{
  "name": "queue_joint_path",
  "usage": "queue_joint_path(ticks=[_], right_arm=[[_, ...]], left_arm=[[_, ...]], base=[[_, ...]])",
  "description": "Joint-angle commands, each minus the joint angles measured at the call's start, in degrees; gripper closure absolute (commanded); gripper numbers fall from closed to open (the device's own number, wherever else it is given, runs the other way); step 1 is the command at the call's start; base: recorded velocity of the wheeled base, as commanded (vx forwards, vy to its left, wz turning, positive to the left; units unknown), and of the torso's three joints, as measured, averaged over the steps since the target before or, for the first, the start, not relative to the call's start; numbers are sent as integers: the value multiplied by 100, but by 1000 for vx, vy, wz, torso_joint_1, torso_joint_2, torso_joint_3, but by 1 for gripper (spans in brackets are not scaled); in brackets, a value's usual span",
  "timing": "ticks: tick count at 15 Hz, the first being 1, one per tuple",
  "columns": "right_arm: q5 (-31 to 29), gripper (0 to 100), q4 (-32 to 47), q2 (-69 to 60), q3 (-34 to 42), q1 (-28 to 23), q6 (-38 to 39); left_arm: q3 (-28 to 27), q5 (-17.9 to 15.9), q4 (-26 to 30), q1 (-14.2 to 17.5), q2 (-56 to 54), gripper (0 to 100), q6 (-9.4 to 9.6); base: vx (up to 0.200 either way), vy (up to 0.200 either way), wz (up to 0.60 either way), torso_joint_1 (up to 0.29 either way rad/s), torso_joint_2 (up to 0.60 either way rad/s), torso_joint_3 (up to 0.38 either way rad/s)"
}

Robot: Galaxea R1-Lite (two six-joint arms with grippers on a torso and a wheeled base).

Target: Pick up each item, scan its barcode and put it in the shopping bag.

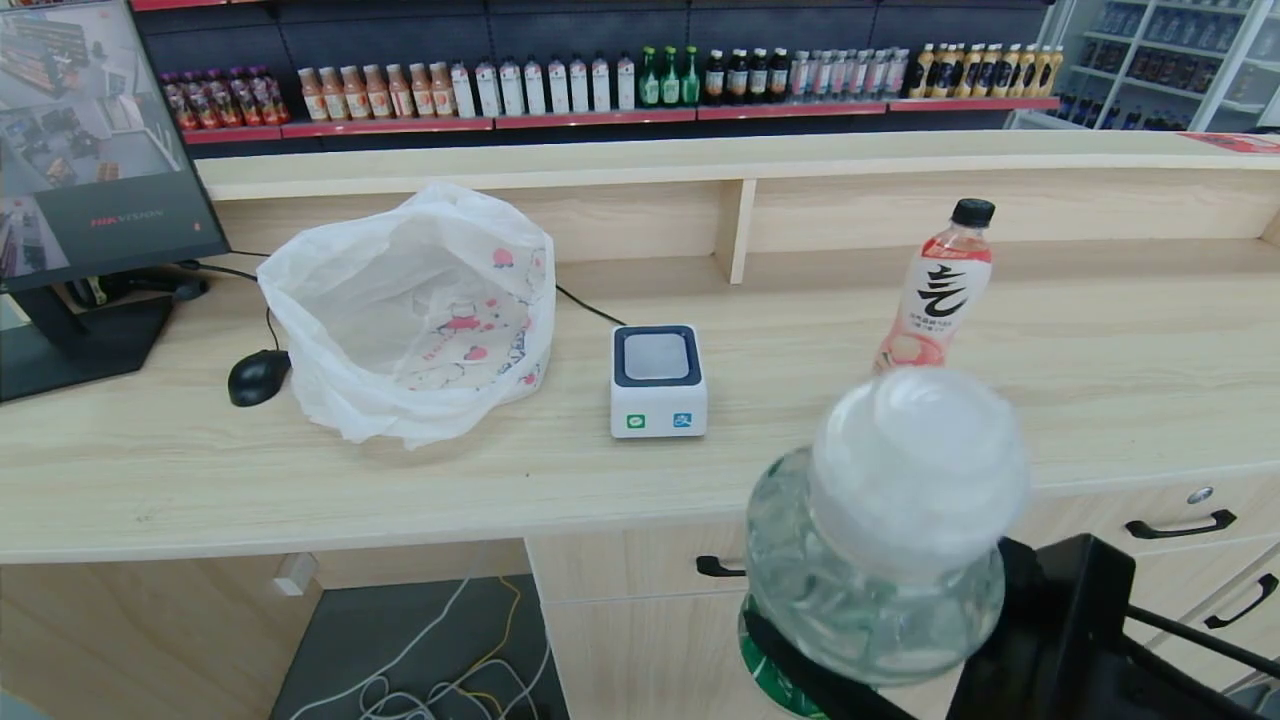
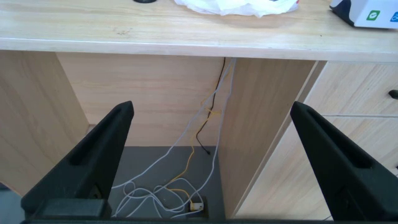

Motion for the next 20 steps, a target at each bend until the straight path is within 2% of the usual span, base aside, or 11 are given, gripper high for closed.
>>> queue_joint_path(ticks=[1, 3, 5, 7, 10, 13, 16, 20], right_arm=[[-237, 100, -6, 166, -400, -157, 529], [-272, 100, -6, 236, -620, -535, 1241], [-255, 100, -6, 236, -629, -1019, 1584], [-264, 100, -6, 271, -620, -1722, 2181], [-246, 100, -6, 280, -664, -2610, 2533], [-281, 100, -6, 368, -734, -2829, 2577], [-334, 100, -6, 614, -1244, -3031, 2586], [-316, 100, -6, 711, -1517, -3049, 2612]], left_arm=[[0, 0, 0, 2, -2, 0, 0], [0, 0, 0, -6, -2, 0, 0], [0, 0, 0, 2, -2, 0, 0], [0, 0, 0, -6, -2, 0, 0], [0, 0, 0, 2, -2, 0, 0], [0, 0, 0, -6, -2, 0, 0], [0, 0, 0, -6, -2, 0, 0], [0, 0, 0, -6, -2, 0, -9]], base=[[0, 0, 0, 0, 0, 0], [0, 0, 0, 0, 0, 0], [0, 0, 0, 0, 0, 0], [0, 0, 0, 0, 0, 0], [0, 0, 0, 0, 0, 0], [0, 0, 0, 0, 0, 0], [0, 0, 0, 0, 0, 0], [0, 0, 0, 0, 0, 0]])
